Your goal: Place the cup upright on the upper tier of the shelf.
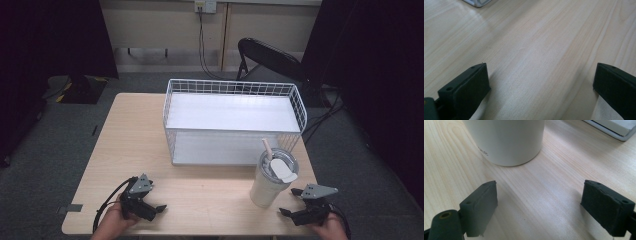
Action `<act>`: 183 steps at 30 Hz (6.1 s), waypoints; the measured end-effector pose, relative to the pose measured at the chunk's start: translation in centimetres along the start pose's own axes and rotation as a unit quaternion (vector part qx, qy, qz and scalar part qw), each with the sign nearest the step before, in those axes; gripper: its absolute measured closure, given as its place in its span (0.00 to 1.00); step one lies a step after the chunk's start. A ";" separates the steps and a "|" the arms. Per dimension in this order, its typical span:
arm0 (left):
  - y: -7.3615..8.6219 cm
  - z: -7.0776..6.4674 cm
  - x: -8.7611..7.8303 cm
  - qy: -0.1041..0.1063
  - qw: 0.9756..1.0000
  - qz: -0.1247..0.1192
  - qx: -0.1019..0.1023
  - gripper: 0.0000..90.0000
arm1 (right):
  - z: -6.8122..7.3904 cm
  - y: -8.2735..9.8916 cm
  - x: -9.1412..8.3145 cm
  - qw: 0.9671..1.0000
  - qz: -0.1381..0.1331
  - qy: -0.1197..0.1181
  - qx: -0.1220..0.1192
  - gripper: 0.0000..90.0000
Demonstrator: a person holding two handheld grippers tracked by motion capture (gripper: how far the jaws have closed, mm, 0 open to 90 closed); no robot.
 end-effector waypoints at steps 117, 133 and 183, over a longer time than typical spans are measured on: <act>0.0 0.0 0.0 -0.002 1.000 0.000 -0.002 0.00 | 3.0 -8.9 -1.5 0.988 -0.140 -0.069 0.008 0.10; 0.0 0.0 0.0 -0.002 1.000 0.000 -0.002 0.00 | 3.1 -9.7 -1.4 0.984 -0.168 -0.050 0.000 0.09; 0.0 0.0 0.0 -0.002 1.000 0.001 -0.002 0.00 | 3.4 -10.6 -3.1 0.979 -0.199 -0.030 0.022 0.11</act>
Point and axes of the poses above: each handheld gripper's, and its own axes: x roughly forward along the jaws, y roughly out of its underside, z roughly to its left, the point moved 9 cm from there along x, roughly forward along the jaws, and after that the axes turned 10 degrees about z, right-handed, at the moved point
